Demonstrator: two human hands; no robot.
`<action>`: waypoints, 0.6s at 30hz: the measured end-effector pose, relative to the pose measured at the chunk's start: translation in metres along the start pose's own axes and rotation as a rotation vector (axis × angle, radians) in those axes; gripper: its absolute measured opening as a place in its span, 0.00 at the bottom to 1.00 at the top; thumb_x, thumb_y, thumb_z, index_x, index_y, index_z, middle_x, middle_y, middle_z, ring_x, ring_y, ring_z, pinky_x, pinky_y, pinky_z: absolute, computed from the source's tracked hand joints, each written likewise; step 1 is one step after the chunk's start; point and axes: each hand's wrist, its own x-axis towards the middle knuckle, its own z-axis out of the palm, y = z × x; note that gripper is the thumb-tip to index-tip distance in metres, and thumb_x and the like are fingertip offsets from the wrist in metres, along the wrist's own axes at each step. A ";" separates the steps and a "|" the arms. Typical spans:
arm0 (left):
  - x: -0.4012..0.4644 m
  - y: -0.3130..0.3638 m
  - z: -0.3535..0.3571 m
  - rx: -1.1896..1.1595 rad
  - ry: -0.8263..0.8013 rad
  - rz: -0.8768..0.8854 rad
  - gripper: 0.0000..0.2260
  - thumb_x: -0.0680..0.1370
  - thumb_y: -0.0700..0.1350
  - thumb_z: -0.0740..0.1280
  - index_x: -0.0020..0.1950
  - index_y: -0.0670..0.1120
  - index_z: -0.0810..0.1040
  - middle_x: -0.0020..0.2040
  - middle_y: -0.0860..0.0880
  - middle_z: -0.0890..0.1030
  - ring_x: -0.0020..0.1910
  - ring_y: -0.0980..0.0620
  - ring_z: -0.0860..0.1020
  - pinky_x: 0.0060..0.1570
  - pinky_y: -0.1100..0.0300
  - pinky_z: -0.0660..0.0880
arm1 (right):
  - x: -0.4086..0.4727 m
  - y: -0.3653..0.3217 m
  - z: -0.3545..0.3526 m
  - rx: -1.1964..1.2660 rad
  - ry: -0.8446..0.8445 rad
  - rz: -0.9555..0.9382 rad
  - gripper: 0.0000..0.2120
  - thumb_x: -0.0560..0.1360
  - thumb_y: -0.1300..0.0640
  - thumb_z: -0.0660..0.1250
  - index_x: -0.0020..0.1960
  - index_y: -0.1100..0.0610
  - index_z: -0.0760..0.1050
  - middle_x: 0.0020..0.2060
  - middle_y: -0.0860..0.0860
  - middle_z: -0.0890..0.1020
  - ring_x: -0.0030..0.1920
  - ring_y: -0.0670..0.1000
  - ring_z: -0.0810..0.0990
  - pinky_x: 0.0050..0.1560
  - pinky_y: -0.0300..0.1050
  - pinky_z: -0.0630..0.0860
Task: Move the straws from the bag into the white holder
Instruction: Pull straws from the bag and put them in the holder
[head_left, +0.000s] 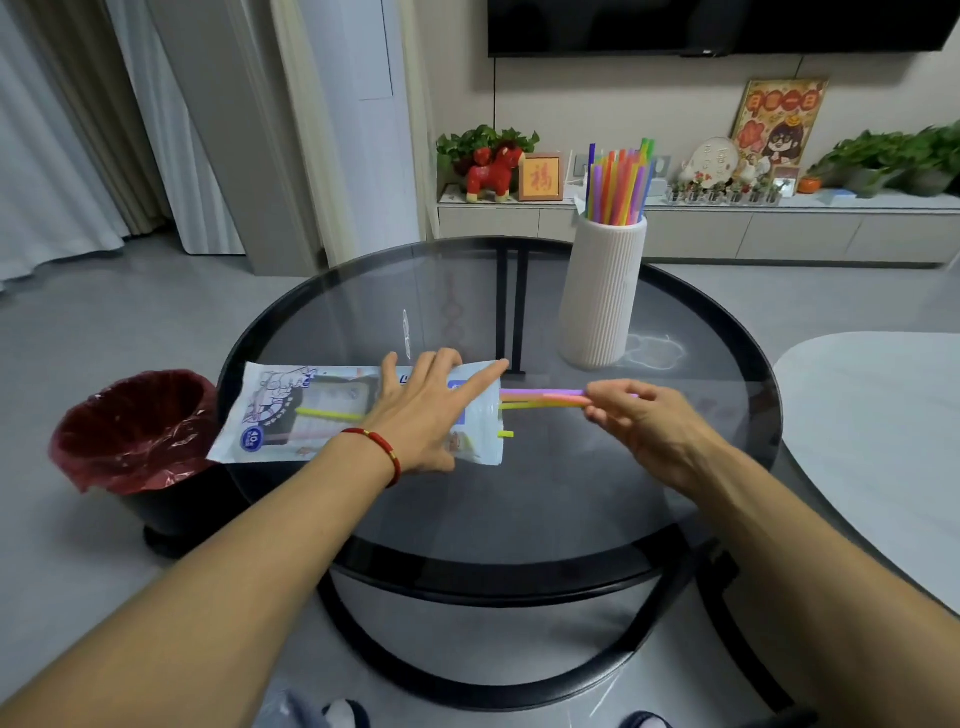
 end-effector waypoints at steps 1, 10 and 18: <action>0.000 -0.001 0.000 -0.023 0.000 0.005 0.57 0.63 0.49 0.77 0.77 0.65 0.39 0.66 0.48 0.58 0.67 0.47 0.60 0.69 0.27 0.52 | 0.000 -0.004 -0.008 0.005 0.011 -0.018 0.03 0.69 0.64 0.79 0.37 0.62 0.88 0.38 0.58 0.87 0.39 0.52 0.89 0.43 0.37 0.84; 0.003 0.018 -0.015 0.115 0.081 0.110 0.53 0.66 0.37 0.73 0.78 0.63 0.44 0.70 0.45 0.59 0.71 0.43 0.60 0.69 0.25 0.50 | -0.011 0.024 0.002 -0.095 0.093 -0.024 0.07 0.77 0.69 0.73 0.40 0.64 0.83 0.38 0.59 0.83 0.35 0.51 0.85 0.40 0.38 0.84; 0.027 0.040 -0.074 0.575 0.251 0.377 0.47 0.70 0.36 0.71 0.81 0.55 0.46 0.73 0.37 0.59 0.74 0.39 0.58 0.67 0.21 0.43 | -0.018 0.038 0.075 0.269 0.036 0.185 0.17 0.87 0.55 0.56 0.54 0.65 0.78 0.46 0.61 0.87 0.40 0.55 0.89 0.38 0.49 0.86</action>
